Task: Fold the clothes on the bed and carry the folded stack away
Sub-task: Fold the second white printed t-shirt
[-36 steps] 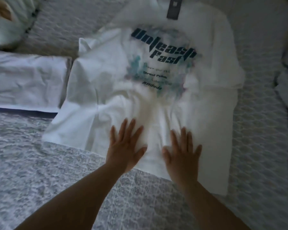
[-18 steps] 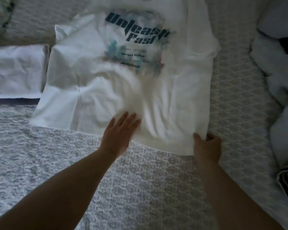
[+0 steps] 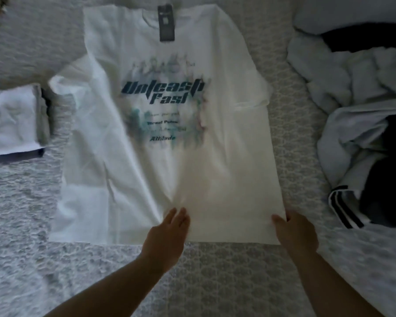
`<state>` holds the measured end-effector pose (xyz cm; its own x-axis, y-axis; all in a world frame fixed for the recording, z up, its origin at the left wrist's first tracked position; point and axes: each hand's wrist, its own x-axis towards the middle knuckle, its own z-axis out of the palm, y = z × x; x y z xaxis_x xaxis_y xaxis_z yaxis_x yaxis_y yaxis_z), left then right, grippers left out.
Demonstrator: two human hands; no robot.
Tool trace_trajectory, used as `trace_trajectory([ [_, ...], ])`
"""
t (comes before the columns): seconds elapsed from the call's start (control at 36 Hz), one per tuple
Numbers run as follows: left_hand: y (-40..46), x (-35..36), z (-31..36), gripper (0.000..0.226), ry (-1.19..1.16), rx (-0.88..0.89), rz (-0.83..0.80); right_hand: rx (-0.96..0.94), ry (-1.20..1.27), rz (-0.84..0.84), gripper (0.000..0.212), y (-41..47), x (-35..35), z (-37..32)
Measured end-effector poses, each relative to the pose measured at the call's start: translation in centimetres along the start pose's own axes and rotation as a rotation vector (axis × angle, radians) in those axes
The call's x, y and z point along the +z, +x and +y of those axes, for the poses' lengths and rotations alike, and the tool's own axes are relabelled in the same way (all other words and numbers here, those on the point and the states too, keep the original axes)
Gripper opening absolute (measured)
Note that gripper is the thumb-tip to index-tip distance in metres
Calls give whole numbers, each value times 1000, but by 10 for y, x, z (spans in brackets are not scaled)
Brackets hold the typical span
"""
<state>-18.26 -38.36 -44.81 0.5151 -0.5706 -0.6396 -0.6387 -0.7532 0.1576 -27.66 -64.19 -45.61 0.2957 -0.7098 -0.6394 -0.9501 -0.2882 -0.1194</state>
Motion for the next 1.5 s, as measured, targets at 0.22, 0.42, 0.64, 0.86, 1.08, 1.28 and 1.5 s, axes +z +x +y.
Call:
trace_trajectory([
  [0.22,-20,13,33,63,138,89,-204,28,-151,-160,40,-10,-10,36],
  [0.42,48,-19,27,59,96,59,83,-81,59,-17,49,20,-10,-13],
  [0.64,92,-20,33,64,58,28,106,-10,-27,136,37,41,-12,-19],
  [0.86,31,-6,-33,51,-355,-283,373,-225,4,397,66,1,12,-63],
  [1.08,-29,29,-161,75,-560,-1171,400,-1036,-326,96,59,-71,91,-146],
  [1.28,-38,36,-208,39,-741,-1033,372,-1127,-497,8,55,-93,128,-180],
  [1.5,-79,60,-218,38,-704,-1065,347,-1171,-615,-10,50,-113,151,-187],
])
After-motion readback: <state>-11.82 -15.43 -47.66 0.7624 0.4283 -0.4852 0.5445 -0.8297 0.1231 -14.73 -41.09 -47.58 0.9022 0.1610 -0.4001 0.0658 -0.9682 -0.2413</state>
